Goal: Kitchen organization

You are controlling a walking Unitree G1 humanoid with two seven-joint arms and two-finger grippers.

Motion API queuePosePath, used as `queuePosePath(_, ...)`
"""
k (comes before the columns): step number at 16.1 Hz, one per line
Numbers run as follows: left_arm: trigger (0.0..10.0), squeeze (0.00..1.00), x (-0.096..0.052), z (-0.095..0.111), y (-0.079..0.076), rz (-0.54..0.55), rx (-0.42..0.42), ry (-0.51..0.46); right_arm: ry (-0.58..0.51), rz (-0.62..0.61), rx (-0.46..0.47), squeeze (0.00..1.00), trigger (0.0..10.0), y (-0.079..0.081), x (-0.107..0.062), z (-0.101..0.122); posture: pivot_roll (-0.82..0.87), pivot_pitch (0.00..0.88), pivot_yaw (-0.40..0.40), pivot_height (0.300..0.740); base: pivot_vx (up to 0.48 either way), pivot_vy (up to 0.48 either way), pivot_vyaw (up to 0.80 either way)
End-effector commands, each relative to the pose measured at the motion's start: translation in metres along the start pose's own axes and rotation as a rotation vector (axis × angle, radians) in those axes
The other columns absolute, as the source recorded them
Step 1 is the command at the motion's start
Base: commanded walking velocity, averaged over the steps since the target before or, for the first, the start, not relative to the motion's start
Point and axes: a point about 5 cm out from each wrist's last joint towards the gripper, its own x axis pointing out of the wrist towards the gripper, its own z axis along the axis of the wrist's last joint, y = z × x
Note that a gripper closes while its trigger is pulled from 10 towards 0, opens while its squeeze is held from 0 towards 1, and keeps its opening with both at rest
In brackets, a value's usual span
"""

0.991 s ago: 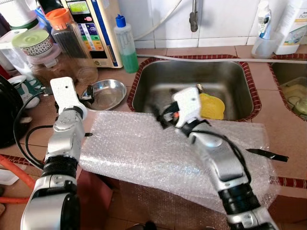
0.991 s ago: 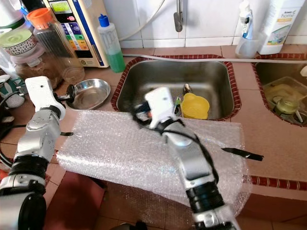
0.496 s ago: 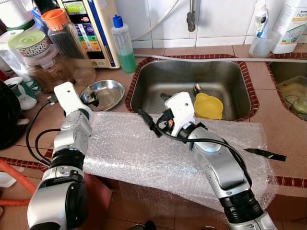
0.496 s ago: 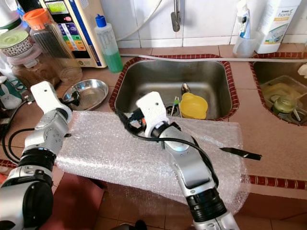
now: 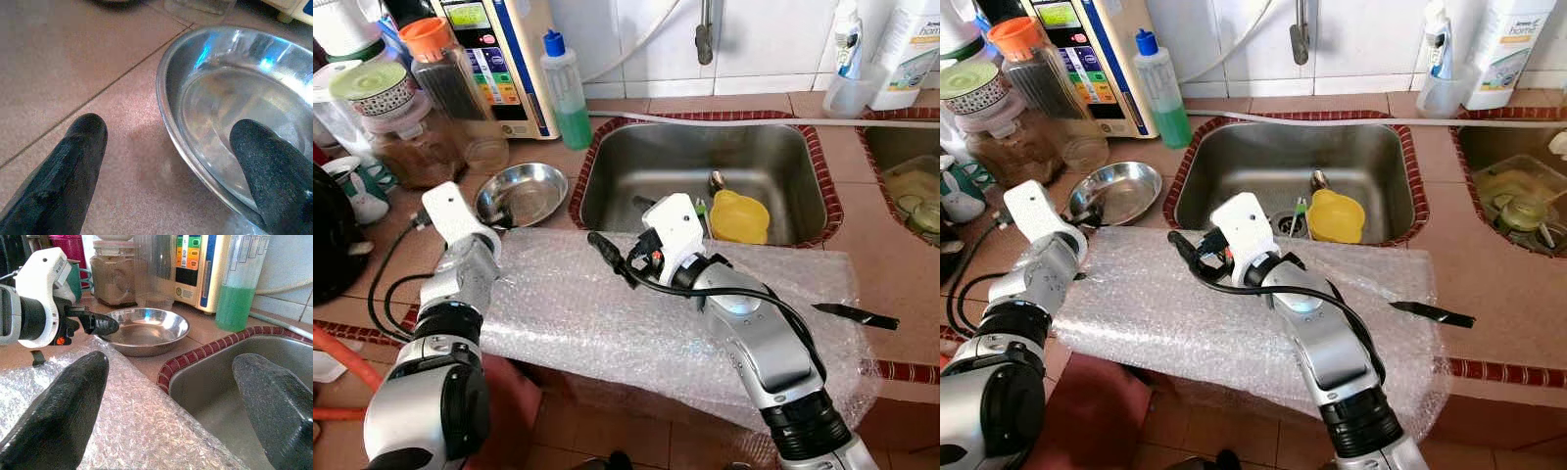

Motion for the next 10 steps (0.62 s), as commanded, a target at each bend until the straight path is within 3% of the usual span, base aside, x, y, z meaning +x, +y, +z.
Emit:
queuePosePath(1, 10.0, 0.00, 0.0010, 0.0022, 0.0046, 0.011, -0.014, 0.012, -0.020, 0.026, -0.005, 0.00, 10.0, 0.0074, 0.0008, 0.0057, -0.23, 0.109, 0.186, 0.740, 0.000, 0.000, 0.00)
queuePosePath(2, 6.5, 0.00, 0.0010, 0.0007, 0.0033, 0.002, -0.023, 0.020, -0.018, 0.027, -0.005, 0.00, 10.0, 0.0076, 0.0003, 0.0053, -0.23, 0.110, 0.185, 0.740, 0.000, 0.000, 0.00)
queuePosePath(3, 4.6, 0.00, 0.0010, 0.0005, 0.0028, 0.000, -0.025, 0.022, -0.017, 0.027, -0.005, 0.00, 10.0, 0.0076, 0.0002, 0.0052, -0.23, 0.111, 0.185, 0.740, 0.000, 0.000, 0.00)
queuePosePath(4, 0.0, 0.00, 0.0010, 0.0000, 0.0012, -0.007, -0.033, 0.025, -0.015, 0.029, -0.005, 0.00, 10.0, 0.0079, 0.0004, 0.0050, -0.23, 0.113, 0.185, 0.740, 0.000, 0.000, 0.00)
queuePosePath(10, 0.0, 0.00, 0.0015, 0.0046, 0.0056, 0.004, -0.059, 0.023, -0.009, 0.038, -0.006, 0.00, 10.0, 0.0092, 0.0019, 0.0038, -0.22, 0.114, 0.186, 0.740, 0.000, 0.000, 0.00)
